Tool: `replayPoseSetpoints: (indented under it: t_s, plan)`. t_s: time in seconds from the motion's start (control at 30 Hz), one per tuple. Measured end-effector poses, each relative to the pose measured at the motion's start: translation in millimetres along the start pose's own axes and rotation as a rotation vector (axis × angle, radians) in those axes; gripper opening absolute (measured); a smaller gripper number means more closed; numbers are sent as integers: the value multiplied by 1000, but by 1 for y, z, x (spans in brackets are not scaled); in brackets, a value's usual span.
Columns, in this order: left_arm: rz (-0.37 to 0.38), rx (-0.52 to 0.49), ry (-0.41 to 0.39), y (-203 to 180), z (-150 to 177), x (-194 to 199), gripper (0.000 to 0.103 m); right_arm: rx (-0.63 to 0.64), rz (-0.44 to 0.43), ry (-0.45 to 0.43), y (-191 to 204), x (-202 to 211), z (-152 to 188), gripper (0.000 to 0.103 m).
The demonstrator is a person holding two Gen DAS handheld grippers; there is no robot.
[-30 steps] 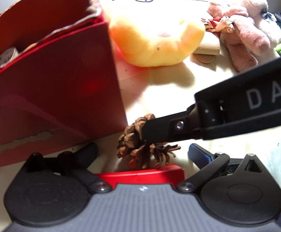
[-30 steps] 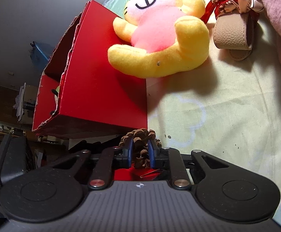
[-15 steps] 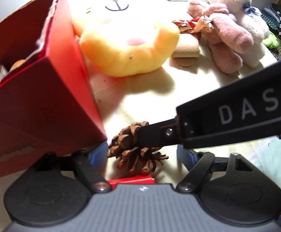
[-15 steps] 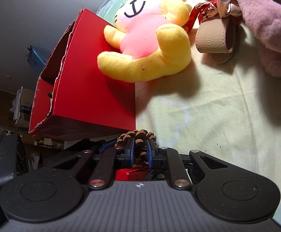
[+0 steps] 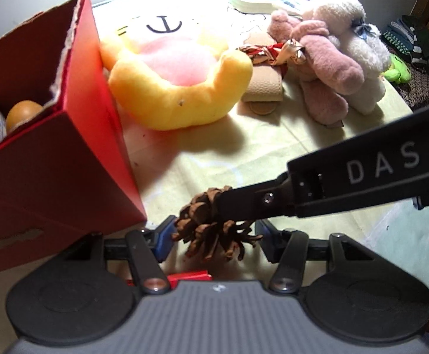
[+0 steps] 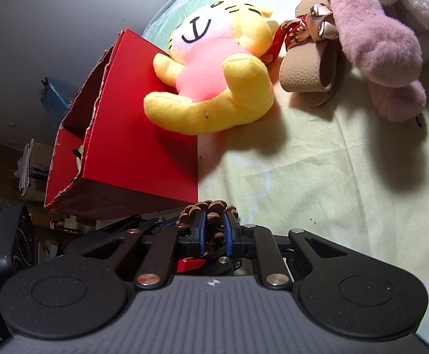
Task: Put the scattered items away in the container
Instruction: 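Lift the pine cone with the right tool and lower it into the red box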
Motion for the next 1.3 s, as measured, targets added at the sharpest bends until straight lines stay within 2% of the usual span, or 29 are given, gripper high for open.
replayPoseSetpoints:
  t_s: [0.07, 0.13, 0.43, 0.73, 0.9, 1.03, 1.3]
  plan:
    - [15, -8, -20, -15, 9, 8, 57, 15, 2, -21, 3, 9, 0, 13]
    - [34, -10, -50, -18, 4, 16, 57, 36, 4, -49, 7, 19, 0, 13]
    - [116, -5, -191, -36, -37, 62, 57, 33, -62, -168, 23, 72, -14, 13]
    - [137, -43, -280, -24, -70, 101, 57, 64, -75, -285, 69, 97, -35, 13]
    - [88, -49, -326, 9, -85, 128, 57, 111, -106, -313, 113, 89, -55, 14]
    - [48, -21, -322, 47, -90, 136, 57, 171, -107, -306, 151, 64, -67, 14]
    - [28, 103, -235, 130, -73, 116, 57, 220, -67, -178, 198, -12, -75, 15]
Point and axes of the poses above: each gripper's, at about its wrist camera, not at the fingertips, and x roughly against the way its jaws point, y to its left, z to its underside, the point moved 6 cm from there along -x, roughly the way its jaws point, and after that the axes turned 13 degrees about z, right-handed, at the moved point
